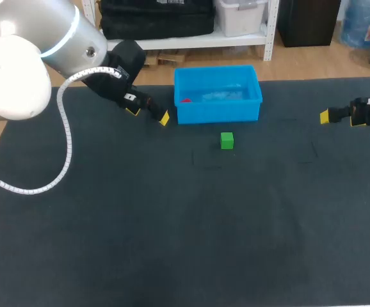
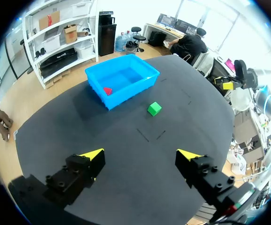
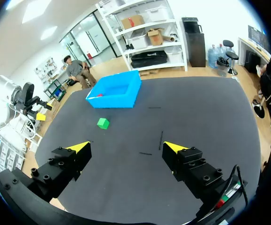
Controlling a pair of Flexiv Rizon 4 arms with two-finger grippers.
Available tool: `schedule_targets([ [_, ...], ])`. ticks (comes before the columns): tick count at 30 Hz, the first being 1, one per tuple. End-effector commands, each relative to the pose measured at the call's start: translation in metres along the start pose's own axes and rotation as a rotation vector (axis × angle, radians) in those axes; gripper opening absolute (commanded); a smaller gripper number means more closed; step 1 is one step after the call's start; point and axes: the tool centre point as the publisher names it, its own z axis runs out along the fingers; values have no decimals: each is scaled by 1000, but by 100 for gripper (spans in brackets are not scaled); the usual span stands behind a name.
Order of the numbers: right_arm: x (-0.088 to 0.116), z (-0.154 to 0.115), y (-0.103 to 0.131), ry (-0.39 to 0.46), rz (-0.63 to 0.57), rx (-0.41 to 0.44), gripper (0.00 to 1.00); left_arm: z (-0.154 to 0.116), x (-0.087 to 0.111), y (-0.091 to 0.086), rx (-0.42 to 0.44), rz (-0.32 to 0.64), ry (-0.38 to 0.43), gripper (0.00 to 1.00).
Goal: Use the left arm to pick the red cube and place it into the blue plastic box first, then use the right arm to grasp the green cube and put it into the same blue plastic box after the first action is fully finished.
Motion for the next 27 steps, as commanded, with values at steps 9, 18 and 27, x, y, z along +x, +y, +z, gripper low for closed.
schedule_targets([
  [9, -2, 3, 8, 7, -12, 0, 100, -1, 1, 0, 2, 1, -4, 100],
  [18, -11, 7, 27, 29, -17, 57, 100, -1, 1, 0, 2, 1, -4, 100],
  [27, -13, 16, 43, 68, -3, 66, 100, -1, 1, 0, 2, 1, -4, 100],
])
